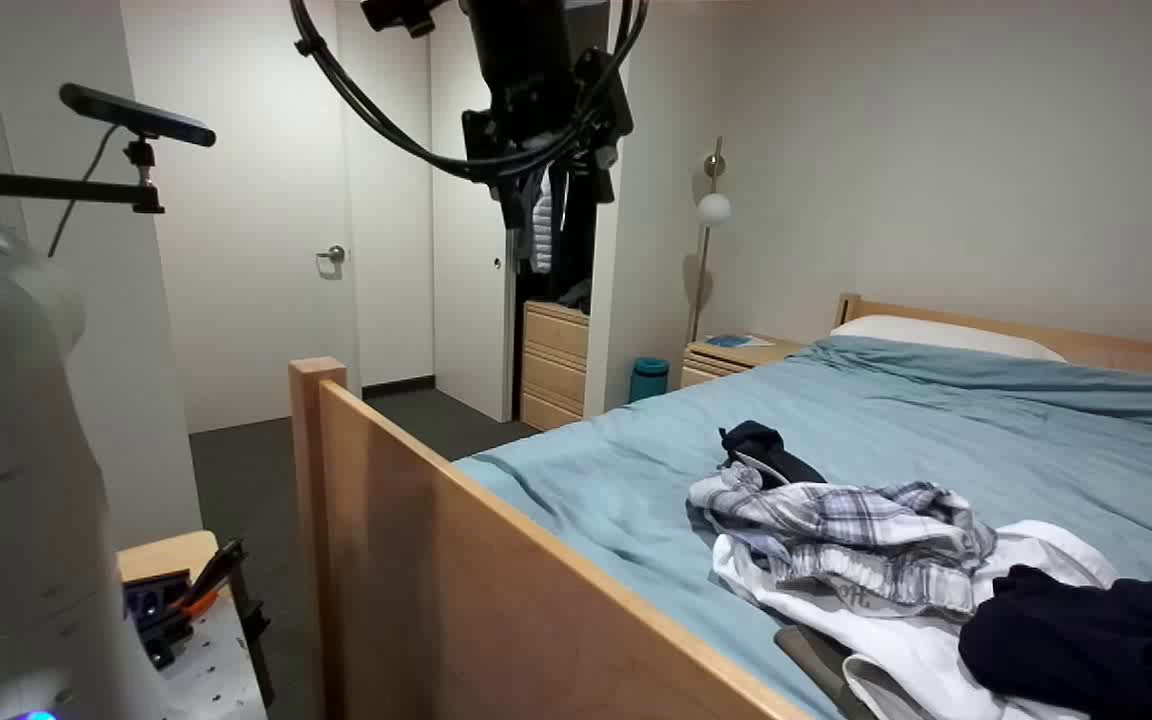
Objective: Move the checkered shirt to the left side of the bed
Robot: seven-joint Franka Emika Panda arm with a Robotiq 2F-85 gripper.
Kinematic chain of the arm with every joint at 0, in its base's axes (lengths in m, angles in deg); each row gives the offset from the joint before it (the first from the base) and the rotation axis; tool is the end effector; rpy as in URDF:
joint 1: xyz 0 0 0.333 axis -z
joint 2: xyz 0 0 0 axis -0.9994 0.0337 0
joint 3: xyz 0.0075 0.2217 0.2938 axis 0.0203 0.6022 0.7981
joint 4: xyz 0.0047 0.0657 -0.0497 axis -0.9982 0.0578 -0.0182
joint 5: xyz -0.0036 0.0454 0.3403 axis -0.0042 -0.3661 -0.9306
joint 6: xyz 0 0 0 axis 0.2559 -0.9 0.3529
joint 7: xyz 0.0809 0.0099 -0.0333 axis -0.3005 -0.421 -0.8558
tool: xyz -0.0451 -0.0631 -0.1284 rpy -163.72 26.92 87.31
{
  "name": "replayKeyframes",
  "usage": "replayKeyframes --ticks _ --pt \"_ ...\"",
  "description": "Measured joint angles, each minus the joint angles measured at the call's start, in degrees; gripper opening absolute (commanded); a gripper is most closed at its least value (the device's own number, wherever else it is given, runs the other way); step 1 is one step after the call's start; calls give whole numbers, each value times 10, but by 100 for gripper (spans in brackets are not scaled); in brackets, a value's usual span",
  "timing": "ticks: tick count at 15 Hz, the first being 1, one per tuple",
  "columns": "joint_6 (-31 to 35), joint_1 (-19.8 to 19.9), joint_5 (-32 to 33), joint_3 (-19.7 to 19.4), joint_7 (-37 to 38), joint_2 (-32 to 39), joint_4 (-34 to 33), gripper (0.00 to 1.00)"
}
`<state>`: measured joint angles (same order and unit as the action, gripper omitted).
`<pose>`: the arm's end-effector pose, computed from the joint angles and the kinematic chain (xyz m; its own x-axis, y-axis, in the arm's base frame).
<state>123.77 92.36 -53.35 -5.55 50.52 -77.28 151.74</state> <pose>0.2655 -0.1056 0.5835 0.9629 0.2618 0.0655 0.2344 -0.9317 0.2775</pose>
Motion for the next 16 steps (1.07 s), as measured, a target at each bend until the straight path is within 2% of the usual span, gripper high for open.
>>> replayKeyframes --ticks 9,12,16 --pt "6 -7 -3 -4 0 1 -1 100" --pt "63 -31 -30 -13 12 26 -23 100" --pt "162 -42 -94 -22 37 126 -104 100"
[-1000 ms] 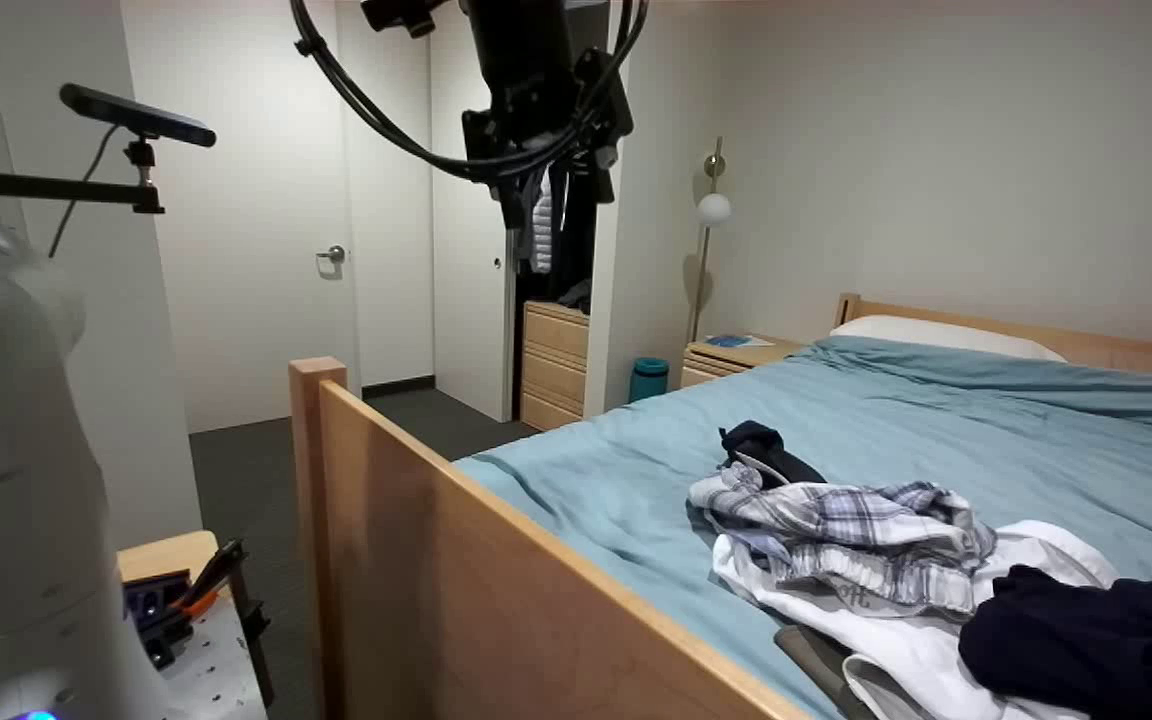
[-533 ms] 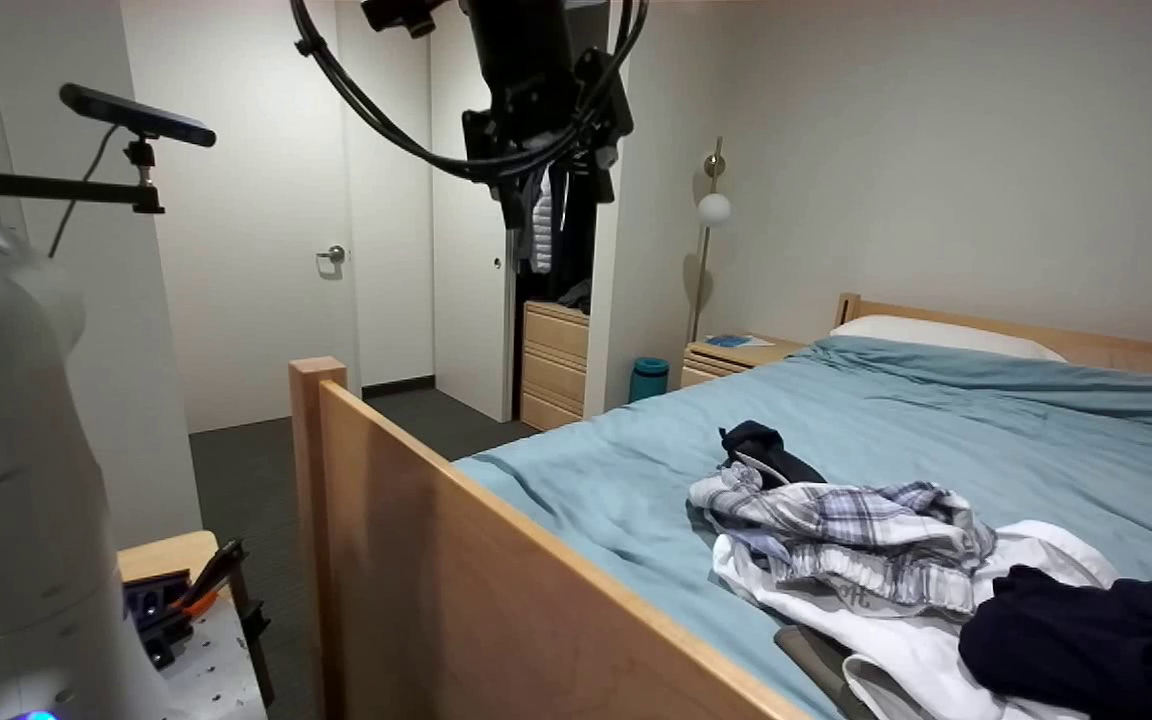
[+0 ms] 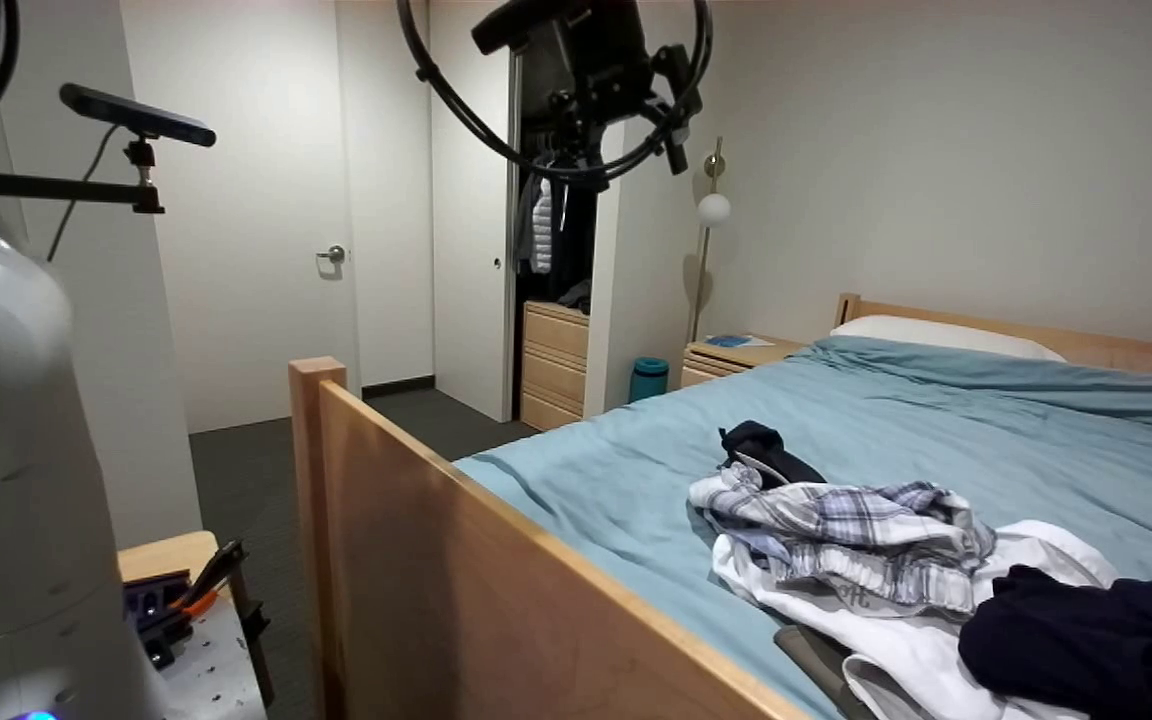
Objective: Move the checkered shirt to the left side of the bed
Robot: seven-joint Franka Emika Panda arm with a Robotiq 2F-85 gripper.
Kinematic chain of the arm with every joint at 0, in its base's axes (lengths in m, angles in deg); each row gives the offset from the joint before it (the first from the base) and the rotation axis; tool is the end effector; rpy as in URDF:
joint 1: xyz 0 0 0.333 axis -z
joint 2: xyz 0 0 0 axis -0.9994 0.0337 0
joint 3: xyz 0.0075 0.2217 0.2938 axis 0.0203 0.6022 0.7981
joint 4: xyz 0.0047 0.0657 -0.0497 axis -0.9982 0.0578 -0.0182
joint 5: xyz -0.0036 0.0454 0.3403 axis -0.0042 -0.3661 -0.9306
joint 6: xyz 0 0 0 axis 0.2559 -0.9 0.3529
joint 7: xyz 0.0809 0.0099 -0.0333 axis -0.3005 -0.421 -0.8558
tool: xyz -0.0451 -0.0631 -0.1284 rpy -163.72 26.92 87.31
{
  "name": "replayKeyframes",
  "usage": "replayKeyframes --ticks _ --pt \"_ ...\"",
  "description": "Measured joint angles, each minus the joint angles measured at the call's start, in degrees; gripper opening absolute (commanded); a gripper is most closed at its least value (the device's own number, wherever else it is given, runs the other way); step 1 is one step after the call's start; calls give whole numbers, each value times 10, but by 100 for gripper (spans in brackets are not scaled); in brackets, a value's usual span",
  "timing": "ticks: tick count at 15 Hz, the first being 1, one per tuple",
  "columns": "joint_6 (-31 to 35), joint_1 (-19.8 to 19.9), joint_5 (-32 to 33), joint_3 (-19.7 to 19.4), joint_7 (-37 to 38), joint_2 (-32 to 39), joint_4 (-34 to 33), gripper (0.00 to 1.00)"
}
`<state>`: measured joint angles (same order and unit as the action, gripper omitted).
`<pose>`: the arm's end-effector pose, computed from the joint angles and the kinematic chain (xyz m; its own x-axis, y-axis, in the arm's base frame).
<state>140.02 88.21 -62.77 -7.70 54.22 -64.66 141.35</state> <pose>0.3780 -0.0919 0.6276 0.9072 0.2212 0.3578 0.1585 -0.9676 0.1963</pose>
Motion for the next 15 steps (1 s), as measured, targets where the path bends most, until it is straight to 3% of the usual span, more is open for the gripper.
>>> replayKeyframes --ticks 7,11,15 --pt "4 -2 -153 -15 -2 238 -195 100" --pt "0 11 -172 -3 23 353 -267 100" --pt "6 26 -172 15 40 420 -283 100"
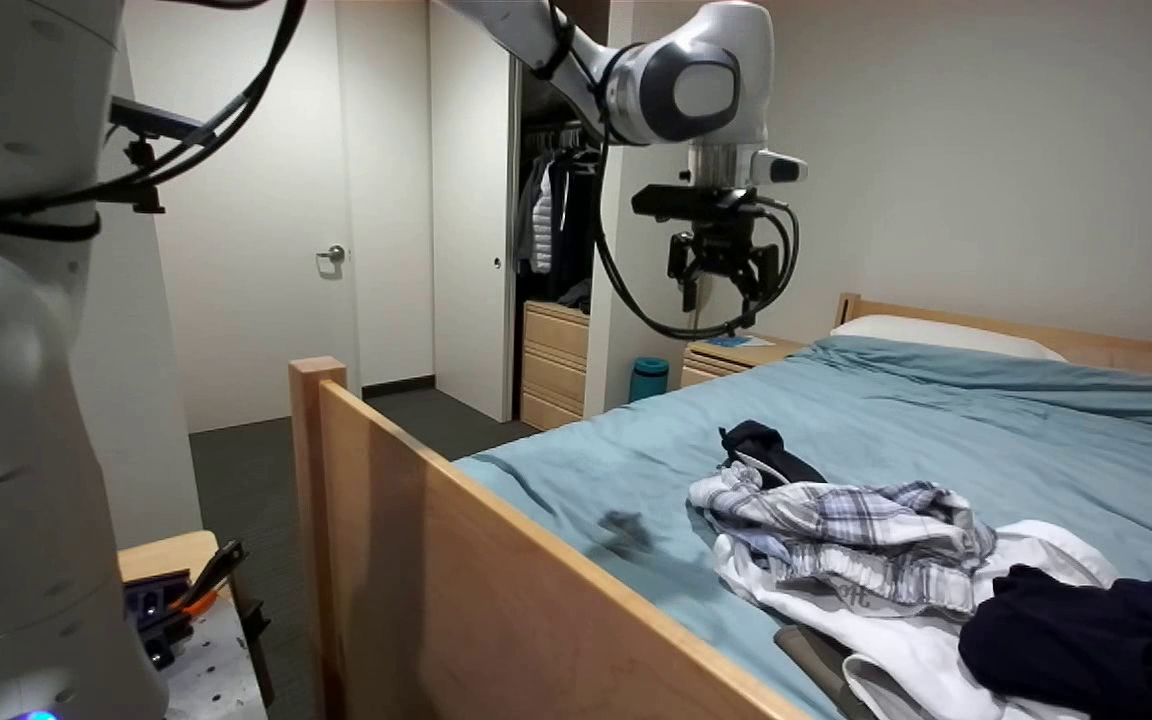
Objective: Move the checkered shirt to the left side of the bed
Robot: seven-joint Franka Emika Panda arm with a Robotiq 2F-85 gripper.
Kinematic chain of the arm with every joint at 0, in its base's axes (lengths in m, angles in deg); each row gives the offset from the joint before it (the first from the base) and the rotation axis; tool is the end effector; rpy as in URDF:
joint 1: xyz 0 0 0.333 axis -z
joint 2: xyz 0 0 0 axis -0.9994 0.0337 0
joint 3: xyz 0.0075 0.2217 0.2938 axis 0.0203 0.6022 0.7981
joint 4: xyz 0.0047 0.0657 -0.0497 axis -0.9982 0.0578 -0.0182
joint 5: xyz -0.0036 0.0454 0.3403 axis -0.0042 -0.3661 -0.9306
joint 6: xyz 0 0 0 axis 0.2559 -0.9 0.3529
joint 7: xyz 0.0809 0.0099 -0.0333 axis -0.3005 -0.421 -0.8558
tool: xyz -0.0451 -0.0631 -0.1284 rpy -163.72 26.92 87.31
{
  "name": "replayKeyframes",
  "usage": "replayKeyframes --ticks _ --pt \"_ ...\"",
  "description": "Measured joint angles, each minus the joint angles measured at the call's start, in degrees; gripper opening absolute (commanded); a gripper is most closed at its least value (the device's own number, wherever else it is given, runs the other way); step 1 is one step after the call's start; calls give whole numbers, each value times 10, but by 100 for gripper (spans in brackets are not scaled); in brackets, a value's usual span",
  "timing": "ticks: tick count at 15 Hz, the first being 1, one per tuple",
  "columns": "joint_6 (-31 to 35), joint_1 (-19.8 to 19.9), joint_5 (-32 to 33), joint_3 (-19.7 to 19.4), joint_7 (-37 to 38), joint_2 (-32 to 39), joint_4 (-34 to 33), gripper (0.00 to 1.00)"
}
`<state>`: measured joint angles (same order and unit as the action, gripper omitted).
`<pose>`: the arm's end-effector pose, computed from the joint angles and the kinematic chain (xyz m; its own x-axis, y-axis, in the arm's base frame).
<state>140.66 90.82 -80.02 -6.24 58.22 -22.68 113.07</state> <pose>0.6189 -0.0973 0.4928 0.9781 -0.0125 0.2078 -0.0016 -0.9986 -0.0524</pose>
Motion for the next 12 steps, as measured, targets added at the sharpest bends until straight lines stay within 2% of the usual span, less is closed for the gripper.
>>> replayKeyframes --ticks 4,8,12 --pt "38 7 2 3 28 32 4 100" --pt "40 9 2 6 31 33 3 100" --pt "-31 28 -39 12 83 56 -24 100"
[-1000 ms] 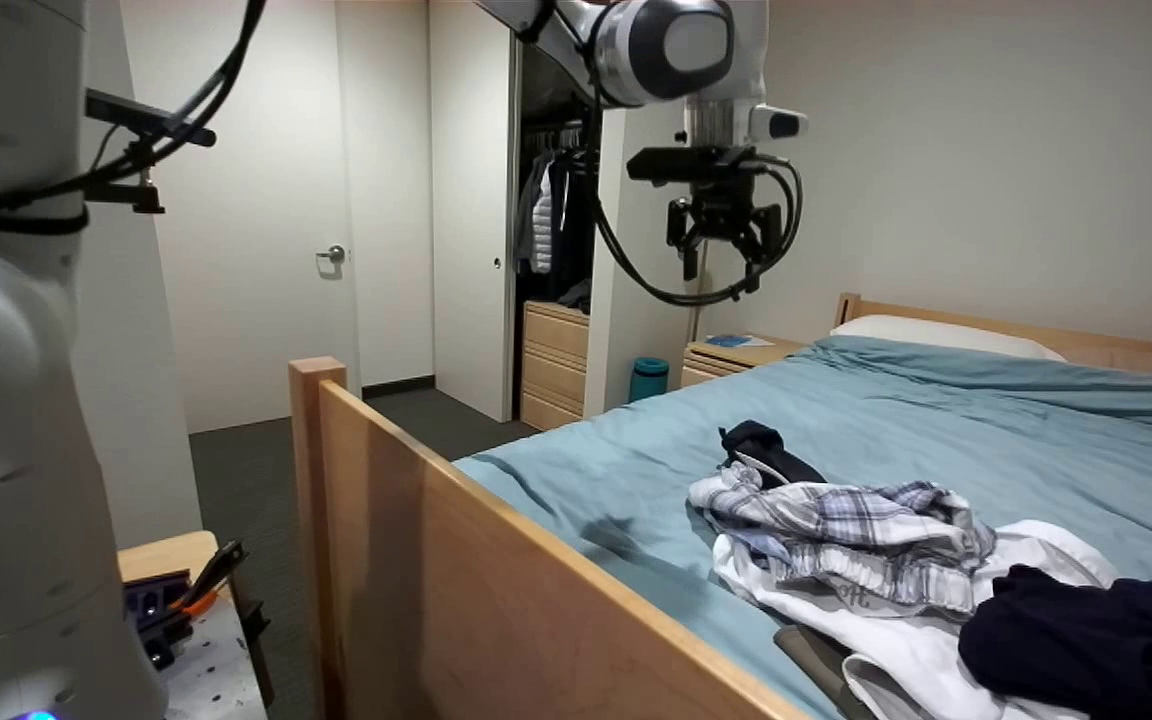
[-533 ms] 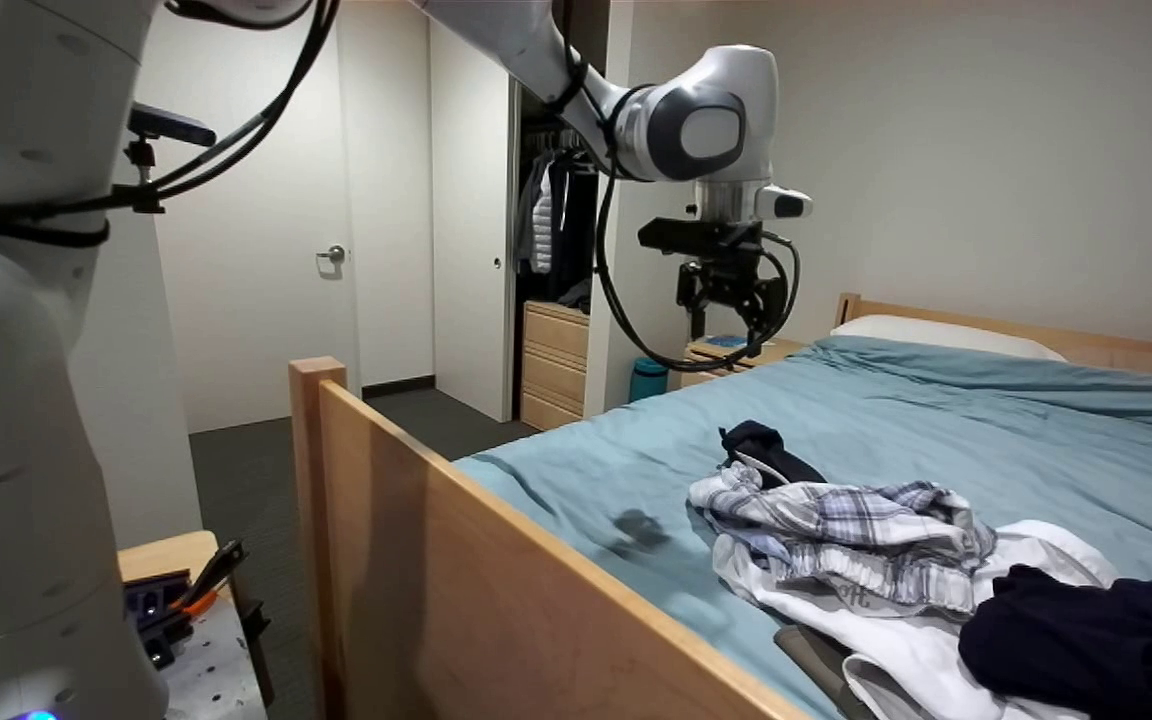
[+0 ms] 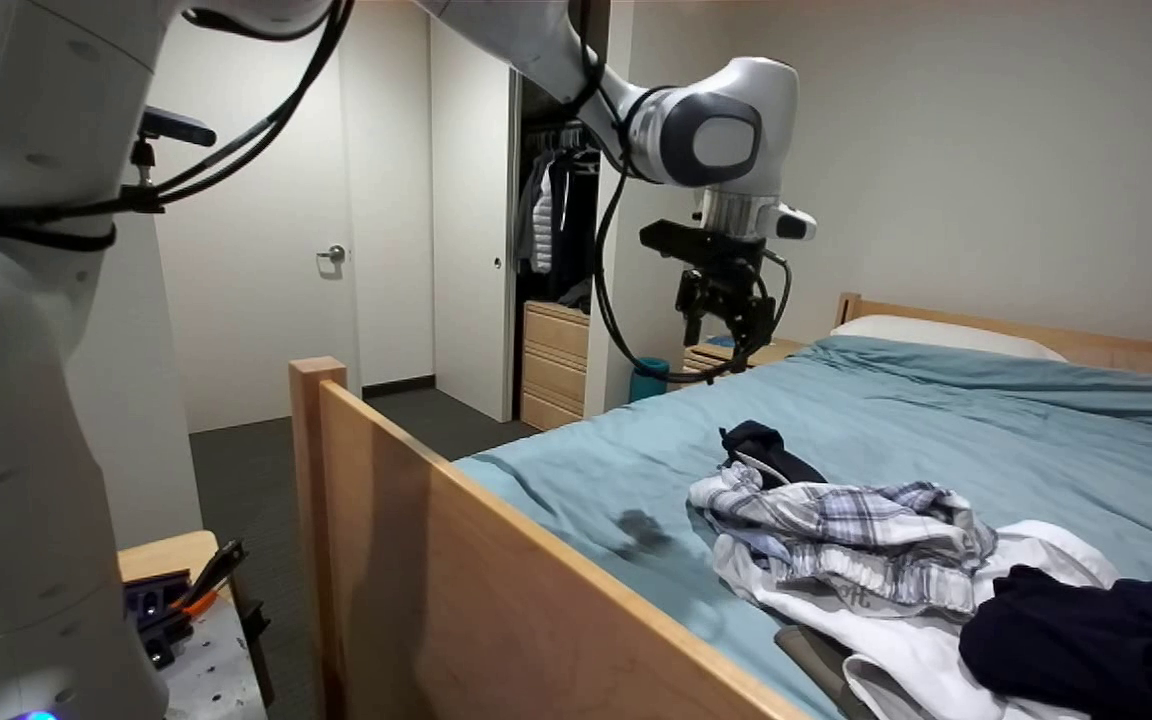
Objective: Move the checkered shirt to the left side of the bed
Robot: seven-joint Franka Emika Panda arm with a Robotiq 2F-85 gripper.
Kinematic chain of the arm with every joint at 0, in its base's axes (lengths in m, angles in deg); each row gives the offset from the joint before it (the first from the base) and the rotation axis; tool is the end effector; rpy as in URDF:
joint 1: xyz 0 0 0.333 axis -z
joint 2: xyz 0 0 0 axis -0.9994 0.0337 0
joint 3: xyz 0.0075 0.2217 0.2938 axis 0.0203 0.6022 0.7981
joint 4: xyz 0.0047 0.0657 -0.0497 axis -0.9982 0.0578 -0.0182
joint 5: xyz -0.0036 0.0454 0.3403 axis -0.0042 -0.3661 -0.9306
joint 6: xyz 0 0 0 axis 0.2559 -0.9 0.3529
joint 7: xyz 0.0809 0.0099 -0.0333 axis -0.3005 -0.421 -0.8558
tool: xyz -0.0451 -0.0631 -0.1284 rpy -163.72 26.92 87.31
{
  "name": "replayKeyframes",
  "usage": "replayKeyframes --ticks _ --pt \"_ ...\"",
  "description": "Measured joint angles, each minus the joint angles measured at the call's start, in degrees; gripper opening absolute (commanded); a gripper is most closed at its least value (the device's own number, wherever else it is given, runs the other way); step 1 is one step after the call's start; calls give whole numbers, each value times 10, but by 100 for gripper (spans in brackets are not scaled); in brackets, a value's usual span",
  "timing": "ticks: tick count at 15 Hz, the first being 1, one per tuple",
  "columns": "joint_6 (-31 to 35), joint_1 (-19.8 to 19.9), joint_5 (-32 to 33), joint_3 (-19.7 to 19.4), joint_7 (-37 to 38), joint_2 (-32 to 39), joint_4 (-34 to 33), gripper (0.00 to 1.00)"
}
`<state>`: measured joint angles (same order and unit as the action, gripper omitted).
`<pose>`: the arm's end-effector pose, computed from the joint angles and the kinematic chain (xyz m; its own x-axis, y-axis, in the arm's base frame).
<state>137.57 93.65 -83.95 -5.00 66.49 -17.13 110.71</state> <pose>0.6314 -0.1099 0.4446 0.9726 -0.2138 0.0917 -0.1994 -0.9691 -0.1450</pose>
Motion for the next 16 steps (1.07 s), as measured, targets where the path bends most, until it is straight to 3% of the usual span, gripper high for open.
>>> replayKeyframes --ticks 9,13,16 --pt "-30 106 -120 -4 65 114 -43 100" --pt "43 112 -146 -5 141 125 -48 100" --pt "109 88 -132 -18 231 130 -48 100"
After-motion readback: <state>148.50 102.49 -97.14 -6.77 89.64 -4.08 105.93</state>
